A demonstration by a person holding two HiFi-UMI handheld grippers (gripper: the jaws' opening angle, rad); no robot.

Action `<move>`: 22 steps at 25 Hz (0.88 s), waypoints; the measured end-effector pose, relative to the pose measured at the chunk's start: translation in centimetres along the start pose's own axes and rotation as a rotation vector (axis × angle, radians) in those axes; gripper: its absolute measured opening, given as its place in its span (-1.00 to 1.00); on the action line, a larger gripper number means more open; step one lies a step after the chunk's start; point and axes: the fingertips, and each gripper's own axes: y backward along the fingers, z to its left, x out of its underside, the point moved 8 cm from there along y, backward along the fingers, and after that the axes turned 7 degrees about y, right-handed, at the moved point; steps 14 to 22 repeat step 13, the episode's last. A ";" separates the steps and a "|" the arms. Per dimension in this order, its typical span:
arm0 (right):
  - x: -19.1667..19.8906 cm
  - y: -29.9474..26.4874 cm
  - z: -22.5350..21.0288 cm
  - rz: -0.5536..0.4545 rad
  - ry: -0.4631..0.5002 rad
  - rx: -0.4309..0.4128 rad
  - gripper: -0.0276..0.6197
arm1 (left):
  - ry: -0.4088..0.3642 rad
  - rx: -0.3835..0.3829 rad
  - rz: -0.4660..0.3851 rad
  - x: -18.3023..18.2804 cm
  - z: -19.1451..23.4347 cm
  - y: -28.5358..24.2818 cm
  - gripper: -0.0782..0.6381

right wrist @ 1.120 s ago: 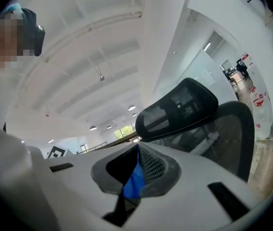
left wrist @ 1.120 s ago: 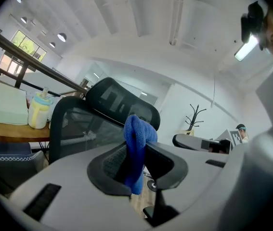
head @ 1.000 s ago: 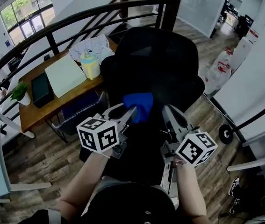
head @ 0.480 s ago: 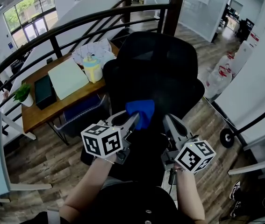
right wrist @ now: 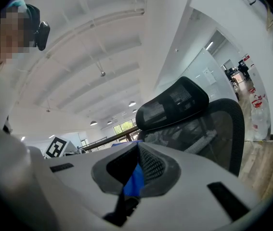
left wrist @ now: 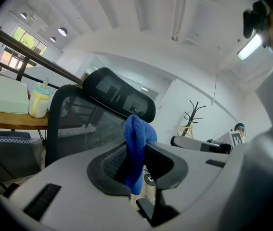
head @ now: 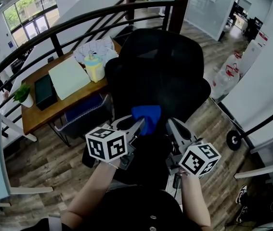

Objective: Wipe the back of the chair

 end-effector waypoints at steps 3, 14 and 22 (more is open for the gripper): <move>0.3 0.0 -0.1 0.011 0.003 0.001 -0.82 | -0.002 0.015 0.022 0.3 -0.2 -0.3 -0.52; 0.3 -0.1 -0.3 0.032 0.004 -0.016 -0.82 | -0.014 0.014 0.050 0.7 0.1 -0.2 -0.52; 0.3 -0.1 -0.3 0.032 0.004 -0.016 -0.82 | -0.014 0.014 0.050 0.7 0.1 -0.2 -0.52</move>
